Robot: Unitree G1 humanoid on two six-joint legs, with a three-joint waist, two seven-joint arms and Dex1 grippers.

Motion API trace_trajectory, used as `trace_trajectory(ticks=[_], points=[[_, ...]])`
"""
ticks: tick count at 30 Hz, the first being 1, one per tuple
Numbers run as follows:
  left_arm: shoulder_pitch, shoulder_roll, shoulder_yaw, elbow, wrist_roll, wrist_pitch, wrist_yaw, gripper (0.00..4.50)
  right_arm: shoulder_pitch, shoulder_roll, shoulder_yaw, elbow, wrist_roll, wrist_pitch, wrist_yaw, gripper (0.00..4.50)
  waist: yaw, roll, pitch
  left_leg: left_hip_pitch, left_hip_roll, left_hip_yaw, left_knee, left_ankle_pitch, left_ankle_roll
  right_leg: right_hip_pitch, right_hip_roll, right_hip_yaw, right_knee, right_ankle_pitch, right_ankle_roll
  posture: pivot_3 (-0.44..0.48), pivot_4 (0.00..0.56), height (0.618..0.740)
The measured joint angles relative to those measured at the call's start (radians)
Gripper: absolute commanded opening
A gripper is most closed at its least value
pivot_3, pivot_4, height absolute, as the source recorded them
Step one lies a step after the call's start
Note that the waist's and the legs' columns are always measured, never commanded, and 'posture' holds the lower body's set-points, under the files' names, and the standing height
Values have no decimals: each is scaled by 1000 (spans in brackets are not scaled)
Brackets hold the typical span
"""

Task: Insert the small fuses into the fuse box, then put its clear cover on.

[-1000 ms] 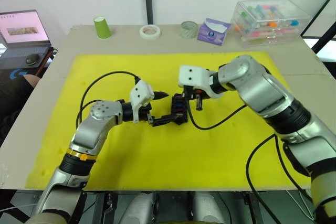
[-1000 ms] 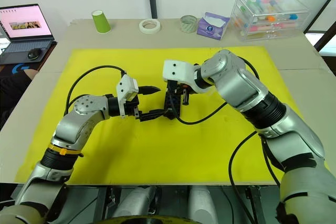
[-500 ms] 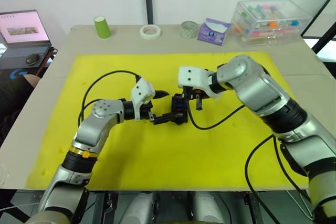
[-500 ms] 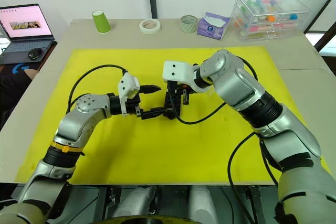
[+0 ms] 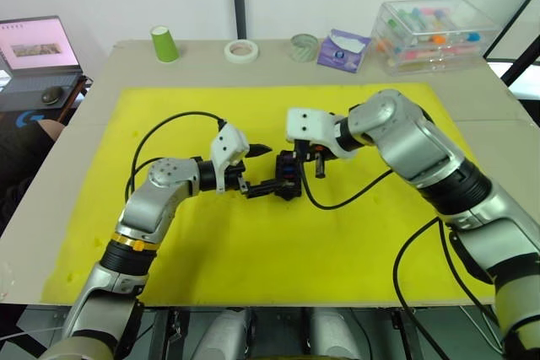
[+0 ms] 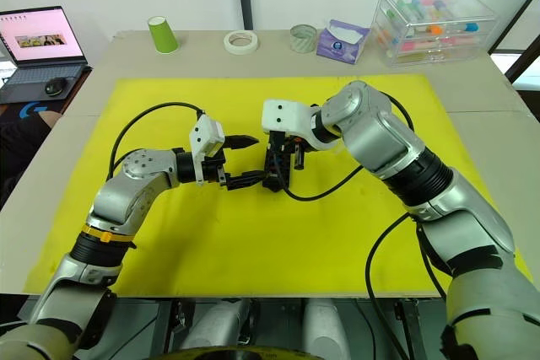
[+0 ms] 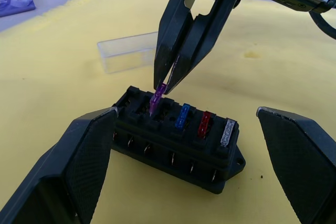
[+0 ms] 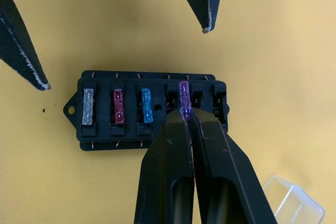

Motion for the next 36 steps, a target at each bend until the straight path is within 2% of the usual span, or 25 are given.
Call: trace_trajectory(ticks=[36], points=[[4, 1, -1, -8, 0, 25, 3, 4451, 16, 18, 0, 38, -14, -22, 1, 0, -1, 0, 0, 0, 0, 0, 0, 0, 0, 0, 0, 0, 0, 0, 0, 0, 150, 740]])
